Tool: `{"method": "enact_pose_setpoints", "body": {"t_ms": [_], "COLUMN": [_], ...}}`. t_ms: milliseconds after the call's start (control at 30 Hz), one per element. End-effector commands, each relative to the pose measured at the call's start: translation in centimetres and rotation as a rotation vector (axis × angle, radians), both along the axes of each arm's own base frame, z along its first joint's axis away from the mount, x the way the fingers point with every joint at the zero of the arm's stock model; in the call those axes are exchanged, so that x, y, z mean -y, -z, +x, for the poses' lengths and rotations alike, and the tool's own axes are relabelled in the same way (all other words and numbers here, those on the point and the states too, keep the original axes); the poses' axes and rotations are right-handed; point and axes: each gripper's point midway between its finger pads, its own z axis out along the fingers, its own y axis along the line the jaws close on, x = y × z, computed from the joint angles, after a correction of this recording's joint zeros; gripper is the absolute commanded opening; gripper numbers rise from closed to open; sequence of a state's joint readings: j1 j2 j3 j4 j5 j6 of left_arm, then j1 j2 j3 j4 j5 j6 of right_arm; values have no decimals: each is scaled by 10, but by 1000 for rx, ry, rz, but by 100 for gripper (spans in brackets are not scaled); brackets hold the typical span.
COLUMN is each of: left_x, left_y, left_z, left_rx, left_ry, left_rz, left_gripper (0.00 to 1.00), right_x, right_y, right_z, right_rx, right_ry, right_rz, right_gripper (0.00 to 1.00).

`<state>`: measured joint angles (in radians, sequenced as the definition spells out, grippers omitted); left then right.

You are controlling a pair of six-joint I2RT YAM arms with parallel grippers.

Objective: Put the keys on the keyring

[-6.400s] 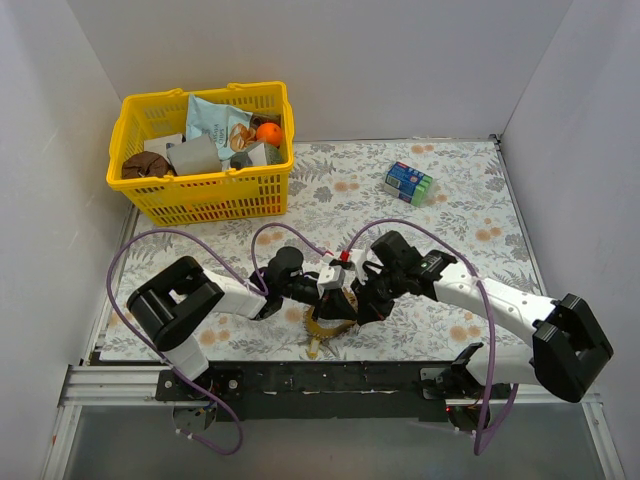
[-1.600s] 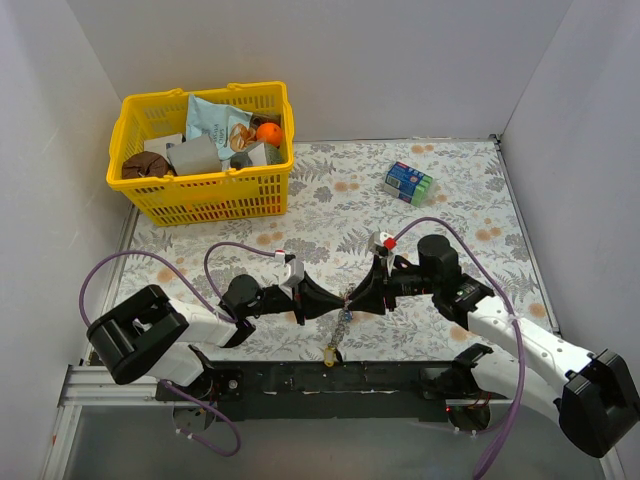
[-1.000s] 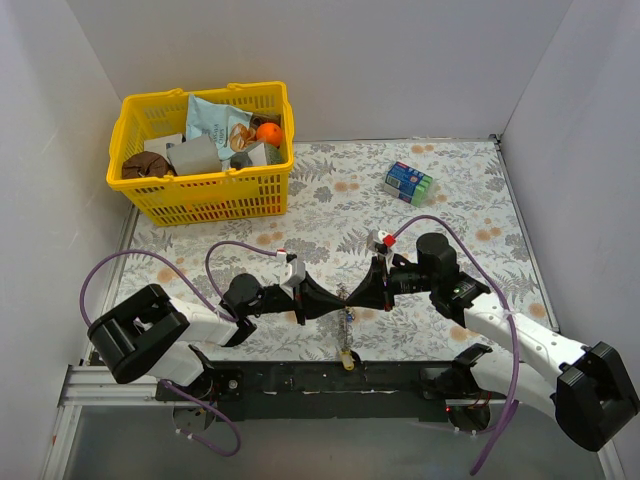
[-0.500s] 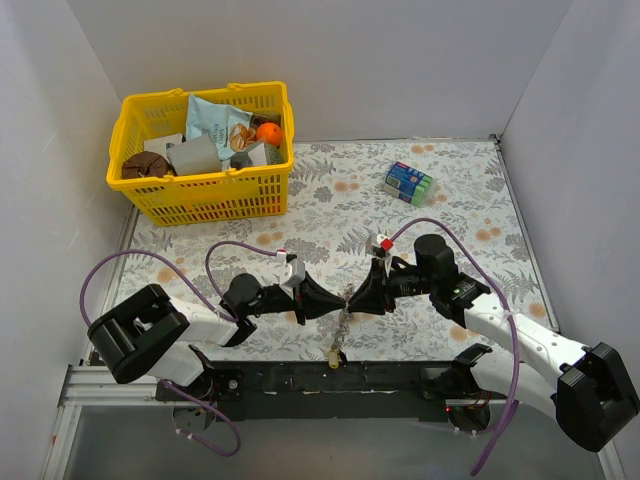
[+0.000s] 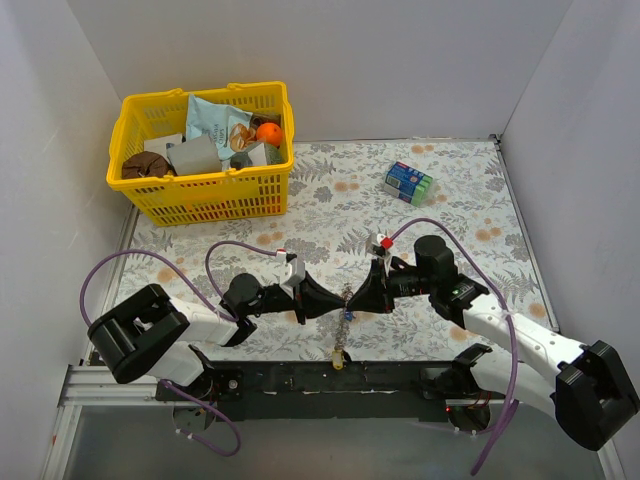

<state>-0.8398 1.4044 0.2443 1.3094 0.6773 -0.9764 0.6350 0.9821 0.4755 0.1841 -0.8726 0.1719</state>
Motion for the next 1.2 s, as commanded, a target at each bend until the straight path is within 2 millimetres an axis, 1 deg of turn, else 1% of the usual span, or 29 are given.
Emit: {"method": "enact_pose_setpoints", "body": {"t_ms": [0, 33, 133, 267, 300, 333, 400, 433, 467, 500, 533, 567, 600, 633, 667, 700, 733, 800, 833, 900, 933, 1000, 1167], "left_x": [-7, -8, -8, -8, -9, -8, -8, -7, -6, -5, -4, -3, -1, -1, 0, 1, 3, 5, 7, 8, 7, 8, 11], "left_y": [-84, -84, -83, -80, -80, -77, -78, -71, -69, -67, -61, -58, -61, -49, -46, -43, -34, -27, -21, -12, -7, -3, 4], "left_z": [-8, -9, -8, -8, -8, -7, -7, -5, -3, -2, 0, 3, 5, 7, 10, 10, 12, 14, 13, 14, 14, 15, 14], "left_rx": [264, 261, 261, 261, 264, 263, 273, 259, 273, 282, 263, 294, 316, 292, 321, 334, 312, 341, 320, 313, 311, 303, 293], "left_ry": [9, 8, 4, -1, -1, -5, -5, -8, -15, -17, -20, -28, -28, -27, -32, -20, -6, 16, 40, 56, 66, 70, 102], "left_rz": [-292, -292, -287, -274, -271, -255, -245, -215, -197, -181, -138, -112, -98, -32, -4, 22, 82, 137, 179, 216, 236, 252, 271], "left_gripper": [0, 0, 0, 0, 0, 0, 7, 20, 25, 32, 41, 44, 46, 48, 50, 50, 50, 48, 48, 48, 49, 50, 50], "right_x": [-5, -5, -4, -1, 0, 0, 3, 4, 4, 7, 9, 8, 12, 14, 14, 18, 19, 23, 25, 30, 30, 34, 34], "right_y": [-6, -4, 3, 3, 6, 6, 10, 12, 12, 19, 21, 20, 24, 26, 23, 27, 27, 28, 29, 35, 34, 38, 40], "right_z": [2, 1, 1, 3, 4, 5, 5, 6, 9, 7, 9, 12, 11, 12, 16, 16, 16, 17, 19, 20, 21, 20, 12], "right_rx": [4, -6, -17, -4, -7, -5, -19, -17, -18, -47, -37, -35, -54, -56, -47, -65, -69, -94, -70, -81, -81, -100, -142], "right_ry": [-15, -18, -20, -6, 6, 10, 15, 22, 31, 39, 44, 49, 55, 62, 71, 88, 91, 111, 105, 118, 121, 120, 99], "right_rz": [41, 33, 3, -20, -38, -46, -75, -90, -103, -138, -160, -175, -210, -227, -239, -274, -287, -333, -347, -398, -404, -434, -446], "right_gripper": [11, 2, 1, 1, 1, 1, 1, 1, 1, 1, 1, 1, 1, 1, 1, 1, 1, 1, 1, 1, 1, 1, 1]}}
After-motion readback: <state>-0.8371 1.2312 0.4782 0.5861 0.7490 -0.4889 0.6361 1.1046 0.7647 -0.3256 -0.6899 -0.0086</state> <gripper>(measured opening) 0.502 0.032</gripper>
